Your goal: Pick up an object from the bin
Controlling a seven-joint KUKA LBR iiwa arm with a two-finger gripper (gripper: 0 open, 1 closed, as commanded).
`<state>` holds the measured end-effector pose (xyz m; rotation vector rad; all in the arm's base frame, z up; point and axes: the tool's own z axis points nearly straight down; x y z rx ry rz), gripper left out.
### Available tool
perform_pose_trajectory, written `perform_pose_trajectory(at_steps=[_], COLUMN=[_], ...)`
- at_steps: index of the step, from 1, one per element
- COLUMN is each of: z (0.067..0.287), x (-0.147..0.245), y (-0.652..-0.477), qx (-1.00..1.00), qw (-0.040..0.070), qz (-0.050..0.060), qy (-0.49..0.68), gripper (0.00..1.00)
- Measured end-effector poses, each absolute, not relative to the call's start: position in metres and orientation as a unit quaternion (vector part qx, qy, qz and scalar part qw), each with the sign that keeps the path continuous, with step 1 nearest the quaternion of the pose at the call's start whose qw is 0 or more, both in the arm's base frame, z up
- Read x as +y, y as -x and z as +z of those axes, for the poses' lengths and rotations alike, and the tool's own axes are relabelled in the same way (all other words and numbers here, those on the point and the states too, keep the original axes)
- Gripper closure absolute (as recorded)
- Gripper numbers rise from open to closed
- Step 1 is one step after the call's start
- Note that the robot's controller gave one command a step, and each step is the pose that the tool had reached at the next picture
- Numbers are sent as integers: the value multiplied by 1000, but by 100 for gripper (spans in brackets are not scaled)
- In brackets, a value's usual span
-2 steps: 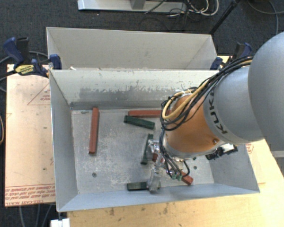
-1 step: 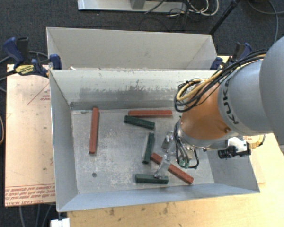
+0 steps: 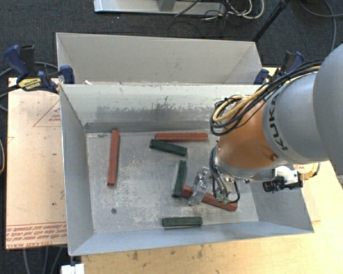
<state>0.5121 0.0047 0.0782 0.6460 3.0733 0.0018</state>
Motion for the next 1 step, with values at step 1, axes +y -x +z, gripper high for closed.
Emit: perform_pose_trajectory(at_steps=[1], z=[211], x=[8], y=[-524], qx=[979], qw=[5], qz=[1], qy=[-203], gripper=[100])
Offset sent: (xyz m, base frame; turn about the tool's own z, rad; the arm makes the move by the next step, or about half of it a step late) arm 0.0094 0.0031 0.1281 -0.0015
